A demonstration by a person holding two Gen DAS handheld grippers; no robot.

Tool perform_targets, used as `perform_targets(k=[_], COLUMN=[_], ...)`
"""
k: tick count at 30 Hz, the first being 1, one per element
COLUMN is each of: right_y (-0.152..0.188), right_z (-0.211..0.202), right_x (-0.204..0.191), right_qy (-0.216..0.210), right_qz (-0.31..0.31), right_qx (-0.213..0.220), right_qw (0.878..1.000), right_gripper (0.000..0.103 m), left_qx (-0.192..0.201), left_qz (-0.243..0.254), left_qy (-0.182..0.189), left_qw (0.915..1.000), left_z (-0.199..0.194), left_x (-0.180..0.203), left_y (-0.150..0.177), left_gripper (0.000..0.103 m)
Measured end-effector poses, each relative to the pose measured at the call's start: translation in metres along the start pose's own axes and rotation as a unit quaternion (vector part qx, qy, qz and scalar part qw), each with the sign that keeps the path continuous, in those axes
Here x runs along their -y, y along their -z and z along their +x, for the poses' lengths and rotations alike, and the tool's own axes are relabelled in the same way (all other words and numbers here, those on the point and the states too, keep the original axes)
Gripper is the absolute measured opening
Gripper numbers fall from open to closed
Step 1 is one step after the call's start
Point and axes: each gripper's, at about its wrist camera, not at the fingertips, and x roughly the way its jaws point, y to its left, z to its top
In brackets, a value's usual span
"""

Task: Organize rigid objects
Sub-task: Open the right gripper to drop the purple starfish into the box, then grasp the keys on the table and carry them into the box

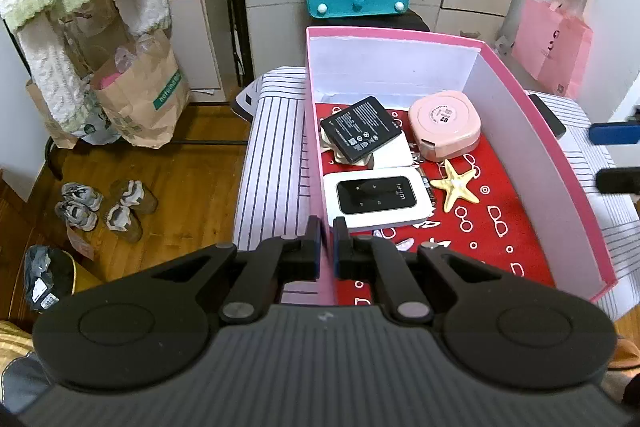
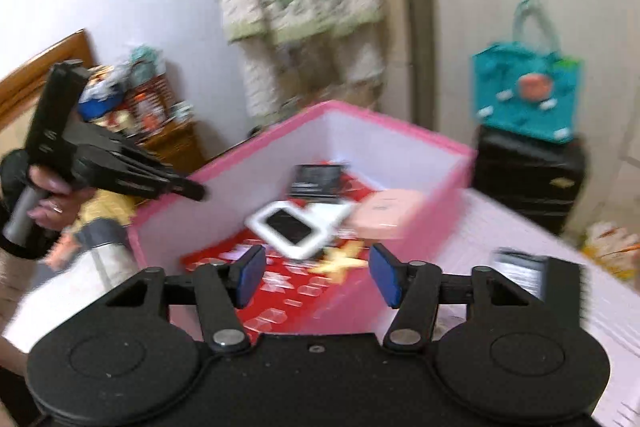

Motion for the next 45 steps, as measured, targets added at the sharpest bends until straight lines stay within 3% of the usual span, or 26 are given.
perform_targets(k=[5, 10, 14, 21, 25, 27, 30, 31, 34, 45], right_y=[0.044, 0.077, 0.086, 0.087, 0.084, 0.084, 0.085, 0.085, 0.082, 0.049], right_z=[-0.005, 0.016, 0.03, 0.056, 0.066, 0.069, 0.072, 0.073, 0.069, 0.02], right_x=[0.029, 0.042, 0.05, 0.076, 0.096, 0.105, 0.107, 0.106, 0.103, 0.088], right_qy=[0.056, 0.071, 0.081, 0.088, 0.063, 0.049, 0.041, 0.04, 0.044, 0.028], right_qz=[-0.003, -0.004, -0.02, -0.007, 0.049, 0.085, 0.089, 0.09, 0.093, 0.09], right_qx=[0.006, -0.011, -0.016, -0.02, -0.008, -0.004, -0.004, -0.005, -0.013, 0.039], right_qw=[0.998, 0.997, 0.996, 0.996, 0.997, 0.995, 0.995, 0.995, 0.995, 0.995], right_gripper=[0.064, 0.061, 0.06, 0.05, 0.017, 0.017, 0.016, 0.006, 0.005, 0.005], left_qx=[-0.007, -0.01, -0.012, -0.021, -0.025, -0.026, -0.026, -0.025, -0.024, -0.031], left_qz=[-0.001, -0.006, -0.007, -0.009, -0.006, -0.008, -0.008, -0.007, -0.003, 0.034], left_qy=[-0.016, -0.025, -0.032, -0.038, -0.04, -0.04, -0.039, -0.039, -0.042, -0.045], left_qw=[0.9999, 0.9996, 0.9994, 0.999, 0.9989, 0.9988, 0.9989, 0.9989, 0.9988, 0.9979], left_z=[0.003, 0.003, 0.004, 0.005, 0.005, 0.005, 0.004, 0.004, 0.004, 0.003], left_x=[0.006, 0.009, 0.012, 0.013, 0.014, 0.013, 0.013, 0.013, 0.013, 0.019], left_y=[0.002, 0.001, 0.001, -0.001, -0.001, 0.0, 0.001, 0.001, 0.002, 0.0], left_gripper=[0.005, 0.005, 0.005, 0.005, 0.005, 0.005, 0.005, 0.005, 0.005, 0.005])
